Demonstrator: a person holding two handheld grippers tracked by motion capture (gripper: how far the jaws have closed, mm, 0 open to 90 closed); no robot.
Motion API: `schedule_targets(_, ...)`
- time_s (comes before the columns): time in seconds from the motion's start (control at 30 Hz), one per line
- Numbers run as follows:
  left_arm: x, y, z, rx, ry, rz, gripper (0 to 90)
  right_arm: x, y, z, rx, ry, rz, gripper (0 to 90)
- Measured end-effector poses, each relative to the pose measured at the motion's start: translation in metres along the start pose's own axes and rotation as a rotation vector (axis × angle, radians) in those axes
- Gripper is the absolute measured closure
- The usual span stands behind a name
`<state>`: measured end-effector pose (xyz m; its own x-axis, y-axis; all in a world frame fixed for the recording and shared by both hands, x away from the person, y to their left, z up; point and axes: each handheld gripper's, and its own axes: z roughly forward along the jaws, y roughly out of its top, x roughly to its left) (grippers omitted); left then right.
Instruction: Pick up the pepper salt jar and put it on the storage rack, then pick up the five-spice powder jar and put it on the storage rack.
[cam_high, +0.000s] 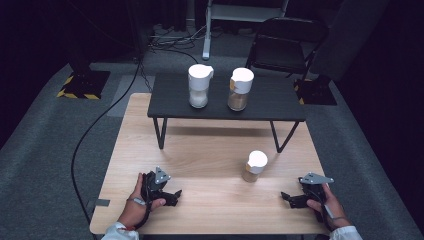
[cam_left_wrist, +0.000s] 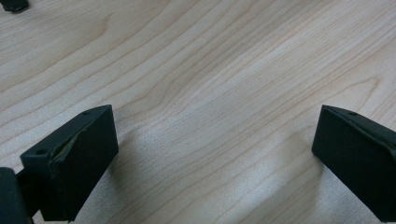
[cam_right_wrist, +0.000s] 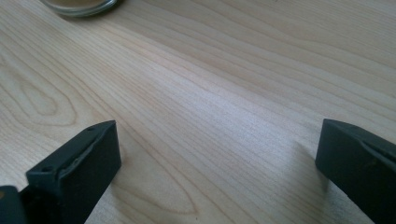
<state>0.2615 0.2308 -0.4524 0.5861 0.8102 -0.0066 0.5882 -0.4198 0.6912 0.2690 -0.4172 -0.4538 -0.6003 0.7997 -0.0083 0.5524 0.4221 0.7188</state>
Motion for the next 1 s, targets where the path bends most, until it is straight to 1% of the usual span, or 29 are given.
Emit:
schedule_targets(0.37, 0.0002, 0.0000, 0.0001, 0.000, -0.001, 0.001, 0.0, 0.0032, -0.0004, -0.0004, 0.000, -0.012, 0.008, 0.0)
schedule_targets(1.0, 0.0004, 0.0004, 0.0003, 0.001, -0.002, 0.002, 0.0, 0.0028, -0.0004, -0.0002, 0.000, -0.011, 0.008, 0.0)
